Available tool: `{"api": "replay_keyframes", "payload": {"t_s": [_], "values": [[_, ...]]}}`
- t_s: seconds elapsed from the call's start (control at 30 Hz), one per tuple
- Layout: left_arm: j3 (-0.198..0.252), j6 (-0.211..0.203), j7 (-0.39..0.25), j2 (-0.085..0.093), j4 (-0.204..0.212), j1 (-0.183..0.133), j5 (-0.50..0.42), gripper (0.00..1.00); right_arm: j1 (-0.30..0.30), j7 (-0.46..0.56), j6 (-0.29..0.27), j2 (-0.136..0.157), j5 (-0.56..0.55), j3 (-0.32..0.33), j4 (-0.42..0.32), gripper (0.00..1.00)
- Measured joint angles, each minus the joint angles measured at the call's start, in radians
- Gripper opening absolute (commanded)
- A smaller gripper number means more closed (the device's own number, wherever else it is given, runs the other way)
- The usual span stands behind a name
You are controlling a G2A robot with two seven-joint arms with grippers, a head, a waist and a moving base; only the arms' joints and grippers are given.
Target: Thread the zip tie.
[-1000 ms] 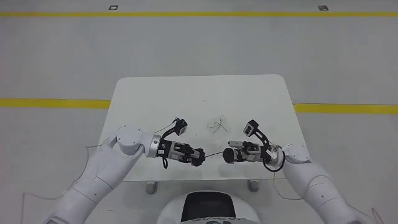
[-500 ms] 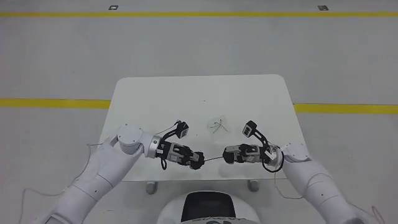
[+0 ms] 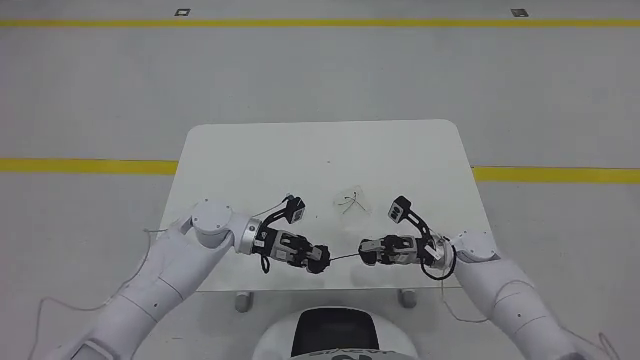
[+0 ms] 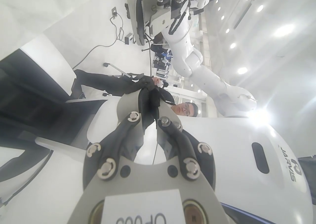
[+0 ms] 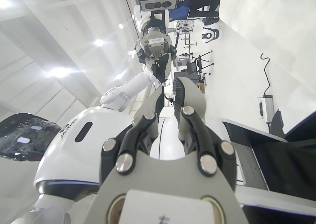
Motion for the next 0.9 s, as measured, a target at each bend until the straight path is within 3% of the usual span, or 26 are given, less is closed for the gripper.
{"api": "replay_keyframes", "payload": {"t_s": [0.07, 0.27, 0.5, 0.9], "values": [[0.003, -0.001, 0.001, 0.001, 0.002, -0.002, -0.004, 0.00, -0.001, 0.000, 0.000, 0.002, 0.001, -0.002, -0.003, 0.07], [0.013, -0.004, 0.005, 0.003, 0.008, -0.009, -0.011, 0.00, -0.002, 0.000, 0.000, 0.007, 0.010, -0.010, -0.010, 0.07], [0.024, -0.005, 0.006, 0.006, 0.012, -0.016, -0.019, 0.00, -0.002, 0.000, 0.000, 0.014, 0.017, -0.017, -0.017, 0.14], [0.035, -0.010, 0.013, 0.012, 0.025, -0.027, -0.033, 0.00, -0.004, 0.000, 0.000, 0.023, 0.024, -0.022, -0.029, 0.13]]}}
